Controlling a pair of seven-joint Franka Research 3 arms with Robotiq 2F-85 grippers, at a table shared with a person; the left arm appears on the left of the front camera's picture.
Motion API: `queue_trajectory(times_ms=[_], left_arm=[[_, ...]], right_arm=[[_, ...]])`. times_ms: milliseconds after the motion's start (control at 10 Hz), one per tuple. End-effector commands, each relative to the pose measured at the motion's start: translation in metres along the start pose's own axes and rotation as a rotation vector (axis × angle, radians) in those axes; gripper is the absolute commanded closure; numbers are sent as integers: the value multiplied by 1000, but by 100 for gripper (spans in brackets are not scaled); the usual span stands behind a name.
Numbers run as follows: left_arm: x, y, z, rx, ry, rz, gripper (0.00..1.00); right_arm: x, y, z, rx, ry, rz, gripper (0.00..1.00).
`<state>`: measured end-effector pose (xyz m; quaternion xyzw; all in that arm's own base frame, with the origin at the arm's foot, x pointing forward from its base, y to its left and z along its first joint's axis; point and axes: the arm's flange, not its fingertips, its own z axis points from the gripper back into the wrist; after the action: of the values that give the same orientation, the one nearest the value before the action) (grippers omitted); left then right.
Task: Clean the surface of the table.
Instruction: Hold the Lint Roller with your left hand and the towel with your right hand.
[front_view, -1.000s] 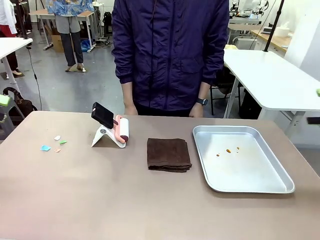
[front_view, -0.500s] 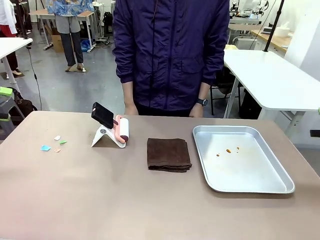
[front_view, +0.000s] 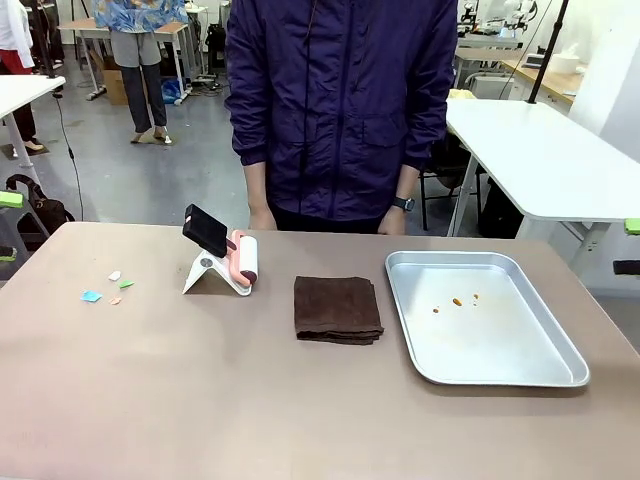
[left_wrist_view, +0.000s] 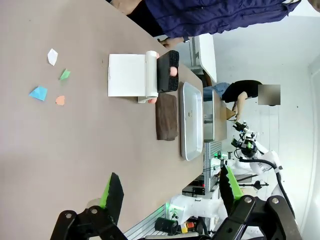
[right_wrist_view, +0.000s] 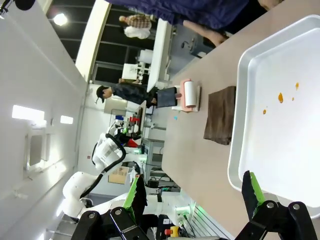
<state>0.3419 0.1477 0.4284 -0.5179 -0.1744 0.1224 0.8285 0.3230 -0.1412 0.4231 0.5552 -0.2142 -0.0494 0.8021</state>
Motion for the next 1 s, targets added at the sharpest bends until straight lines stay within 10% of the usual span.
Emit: queue_trajectory(times_ms=[0, 400, 900], left_arm=[[2, -5, -2, -13, 7, -24, 0], [2, -5, -3, 4, 10, -13, 0], [38, -96, -44, 168, 129, -34, 0]], right_arm=[[-1, 1, 0, 17, 7, 0, 0], [-1, 1, -1, 7, 6, 0, 0], [-12, 92, -89, -230, 115, 253, 0]])
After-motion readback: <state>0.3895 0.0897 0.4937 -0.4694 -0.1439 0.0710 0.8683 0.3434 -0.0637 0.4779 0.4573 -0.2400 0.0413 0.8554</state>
